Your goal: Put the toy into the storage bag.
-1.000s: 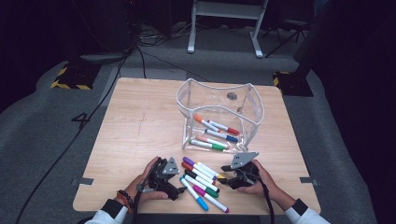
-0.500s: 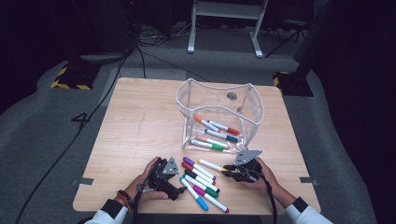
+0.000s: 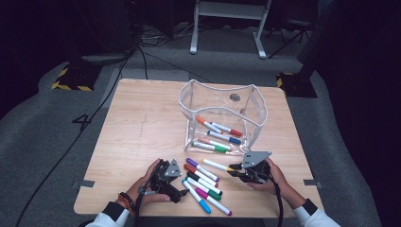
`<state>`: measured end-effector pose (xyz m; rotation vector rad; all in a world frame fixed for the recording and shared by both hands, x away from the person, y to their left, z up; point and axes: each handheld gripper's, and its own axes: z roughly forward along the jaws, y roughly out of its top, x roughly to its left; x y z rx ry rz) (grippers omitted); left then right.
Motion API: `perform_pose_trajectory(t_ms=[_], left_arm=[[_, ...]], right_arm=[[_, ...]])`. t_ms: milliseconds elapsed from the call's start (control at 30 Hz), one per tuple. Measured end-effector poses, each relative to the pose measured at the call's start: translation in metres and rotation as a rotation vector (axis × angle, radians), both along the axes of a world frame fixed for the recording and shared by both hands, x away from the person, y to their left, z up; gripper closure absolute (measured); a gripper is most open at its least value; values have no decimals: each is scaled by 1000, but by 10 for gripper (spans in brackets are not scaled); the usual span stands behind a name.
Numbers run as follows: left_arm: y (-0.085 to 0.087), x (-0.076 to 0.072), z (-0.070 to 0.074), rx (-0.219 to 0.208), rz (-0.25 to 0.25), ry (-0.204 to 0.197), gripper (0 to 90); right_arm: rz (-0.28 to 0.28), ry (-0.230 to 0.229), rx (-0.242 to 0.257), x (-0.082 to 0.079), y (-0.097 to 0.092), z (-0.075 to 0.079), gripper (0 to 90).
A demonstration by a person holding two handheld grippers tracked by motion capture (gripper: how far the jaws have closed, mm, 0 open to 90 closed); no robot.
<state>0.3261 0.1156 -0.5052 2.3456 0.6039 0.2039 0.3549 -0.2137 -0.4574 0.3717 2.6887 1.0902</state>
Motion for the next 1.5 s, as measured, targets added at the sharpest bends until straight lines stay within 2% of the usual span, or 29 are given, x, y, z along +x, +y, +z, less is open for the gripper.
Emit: perform_pose_trajectory(t_ms=[133, 433, 500, 700, 900, 1033, 1100, 1200, 1333, 1400, 1500], left_arm=[[0, 0, 0, 0, 5, 0, 20], [0, 0, 0, 1, -2, 0, 19], [0, 0, 0, 0, -2, 0, 19], [0, 0, 0, 1, 1, 0, 19], [0, 0, 0, 1, 0, 0, 19], [0, 0, 0, 0, 0, 0, 19], [0, 0, 0, 0, 0, 0, 19], [0, 0, 0, 0, 0, 0, 19], [0, 1, 0, 1, -4, 0, 17], [0, 1, 0, 0, -3, 0, 16], [0, 1, 0, 1, -3, 0, 17]], right_arm=[[18, -48, 34, -5, -2, 25, 755], [38, -159, 84, -5, -10, 80, 755], [36, -169, 107, -4, -12, 90, 755], [27, -212, 94, 0, -13, 115, 755], [18, -239, 126, 10, -16, 140, 755], [-7, -262, 122, 22, -18, 156, 755], [-22, -258, 119, 31, -19, 162, 755], [-54, -258, 86, 51, -19, 169, 755], [-93, -214, 63, 79, -20, 170, 755], [-116, -210, 34, 92, -19, 168, 755], [-120, -176, 28, 107, -16, 165, 755]])
